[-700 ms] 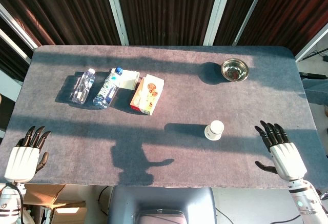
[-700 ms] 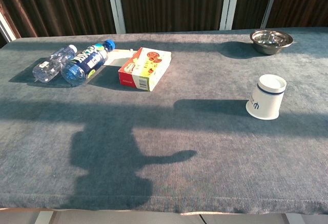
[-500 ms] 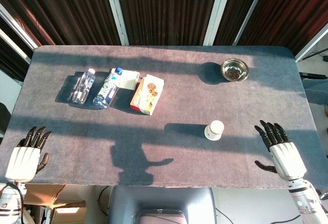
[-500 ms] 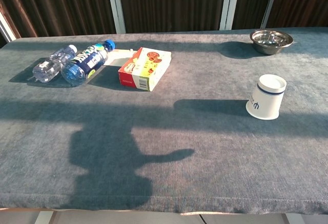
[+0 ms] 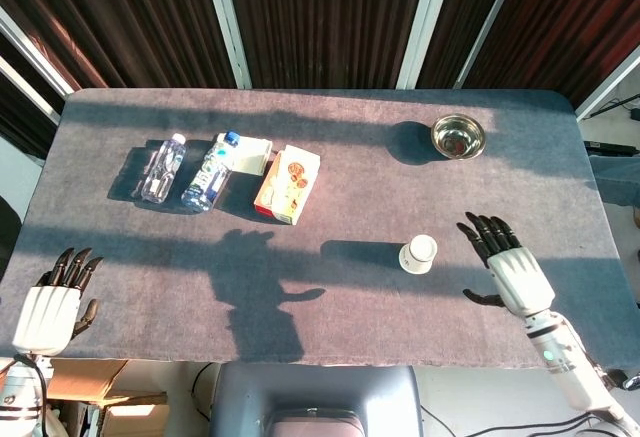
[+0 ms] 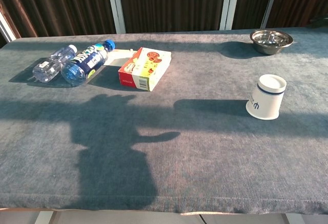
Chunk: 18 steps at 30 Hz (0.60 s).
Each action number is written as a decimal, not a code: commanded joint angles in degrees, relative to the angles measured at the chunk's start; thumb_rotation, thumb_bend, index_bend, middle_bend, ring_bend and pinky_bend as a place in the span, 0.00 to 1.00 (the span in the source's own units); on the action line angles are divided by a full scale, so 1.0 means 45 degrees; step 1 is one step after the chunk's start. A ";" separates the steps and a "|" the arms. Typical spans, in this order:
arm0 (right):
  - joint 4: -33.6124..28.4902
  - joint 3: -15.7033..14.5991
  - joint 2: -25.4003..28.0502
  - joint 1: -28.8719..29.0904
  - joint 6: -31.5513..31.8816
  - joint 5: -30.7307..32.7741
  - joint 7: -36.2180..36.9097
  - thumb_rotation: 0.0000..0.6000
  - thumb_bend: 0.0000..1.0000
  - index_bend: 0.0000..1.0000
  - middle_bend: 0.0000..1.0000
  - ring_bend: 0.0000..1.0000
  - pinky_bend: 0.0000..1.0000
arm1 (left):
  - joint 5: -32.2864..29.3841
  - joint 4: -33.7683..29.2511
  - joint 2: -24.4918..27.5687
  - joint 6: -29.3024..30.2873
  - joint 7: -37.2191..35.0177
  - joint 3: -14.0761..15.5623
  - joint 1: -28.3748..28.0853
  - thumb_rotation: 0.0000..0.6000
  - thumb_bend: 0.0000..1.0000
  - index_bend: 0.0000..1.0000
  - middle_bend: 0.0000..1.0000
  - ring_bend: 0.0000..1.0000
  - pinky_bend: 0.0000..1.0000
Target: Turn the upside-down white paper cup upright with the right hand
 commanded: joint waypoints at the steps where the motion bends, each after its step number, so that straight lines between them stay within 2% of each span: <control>1: 0.0092 0.0401 -0.0509 0.0619 -0.0835 0.0672 -0.0792 1.00 0.17 0.14 0.10 0.06 0.23 | -0.0029 -0.0024 0.0024 -0.0020 -0.0054 -0.0020 0.0011 1.00 0.39 0.19 0.10 0.08 0.37; 7: 0.0539 0.0766 -0.1372 0.1293 -0.1659 0.1527 -0.1652 1.00 0.17 0.20 0.14 0.10 0.29 | -0.0169 -0.0052 0.0059 -0.0049 -0.0116 -0.0108 0.0054 1.00 0.39 0.20 0.10 0.08 0.37; 18: 0.1563 0.0820 -0.2579 0.1989 -0.2329 0.2198 -0.2322 1.00 0.20 0.29 0.21 0.18 0.35 | -0.0490 -0.0166 0.0152 -0.0194 -0.0225 -0.0245 0.0101 1.00 0.39 0.20 0.10 0.08 0.37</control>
